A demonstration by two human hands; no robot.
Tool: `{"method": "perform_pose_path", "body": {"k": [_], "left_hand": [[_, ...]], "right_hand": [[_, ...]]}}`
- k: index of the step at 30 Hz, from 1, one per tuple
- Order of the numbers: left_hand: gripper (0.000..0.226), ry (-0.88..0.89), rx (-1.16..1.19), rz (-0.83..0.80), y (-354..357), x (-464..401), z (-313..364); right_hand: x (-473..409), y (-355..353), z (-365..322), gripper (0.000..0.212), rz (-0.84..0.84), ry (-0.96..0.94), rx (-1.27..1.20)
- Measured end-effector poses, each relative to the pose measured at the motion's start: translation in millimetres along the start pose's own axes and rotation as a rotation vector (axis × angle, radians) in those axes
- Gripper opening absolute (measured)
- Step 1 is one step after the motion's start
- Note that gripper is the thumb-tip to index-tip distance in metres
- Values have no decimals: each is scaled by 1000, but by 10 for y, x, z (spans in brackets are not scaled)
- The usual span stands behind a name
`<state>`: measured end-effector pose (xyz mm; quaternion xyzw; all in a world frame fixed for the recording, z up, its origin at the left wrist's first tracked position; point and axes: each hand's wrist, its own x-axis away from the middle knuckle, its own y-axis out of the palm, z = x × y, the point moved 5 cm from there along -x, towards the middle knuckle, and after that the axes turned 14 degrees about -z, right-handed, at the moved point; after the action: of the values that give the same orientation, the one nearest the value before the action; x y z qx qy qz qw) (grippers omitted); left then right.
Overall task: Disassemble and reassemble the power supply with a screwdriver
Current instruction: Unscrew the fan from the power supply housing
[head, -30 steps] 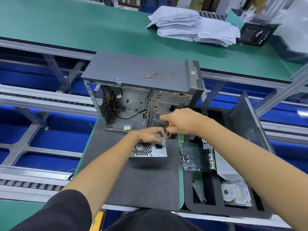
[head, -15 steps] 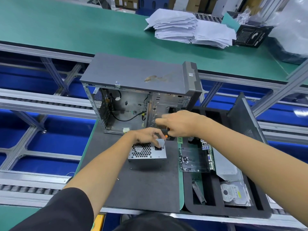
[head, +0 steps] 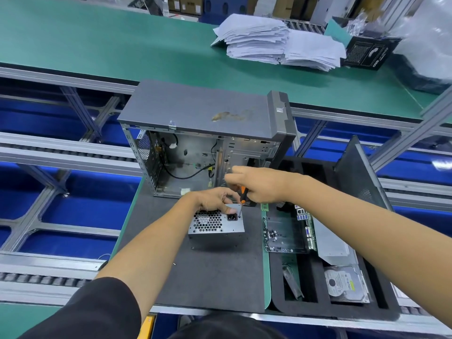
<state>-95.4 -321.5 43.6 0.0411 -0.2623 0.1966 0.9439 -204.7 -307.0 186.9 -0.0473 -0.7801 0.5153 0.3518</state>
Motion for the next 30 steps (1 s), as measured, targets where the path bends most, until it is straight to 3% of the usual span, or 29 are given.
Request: {"method": "perform_pose_path", "body": {"k": [3,6,11,14,16,18,21,24,27,30], "left_hand": [[44,-7,-40,26,-7,-5,-11],[39,0,-28,31,2,-3,2],[28,3,-16,15,4,16,25],[32,-7,-30,27,-7,-5,2],[34,-6,-28,39,-18,-19,-13],[30,-4,-30,30,-23,-31,-22],[29,-14,-26,38,-36,-35,-26],[27,-16,-23,40,-36,-30,-41],[42,-16,-25,51,-31,-48,-46],[38,-15,-15,50,-39,-52,-35]], "right_hand": [[10,-34,-17,14,40,7,117],[26,-26,39,9,43,77,206],[28,-12,27,36,-14,-21,-48],[25,-44,4,15,46,-6,130],[20,-32,24,23,74,54,277],[16,3,70,21,57,107,245],[16,-2,75,37,20,65,121],[9,-29,5,26,23,0,139],[-30,-15,16,17,59,71,242],[-50,-14,18,27,53,76,153]]}}
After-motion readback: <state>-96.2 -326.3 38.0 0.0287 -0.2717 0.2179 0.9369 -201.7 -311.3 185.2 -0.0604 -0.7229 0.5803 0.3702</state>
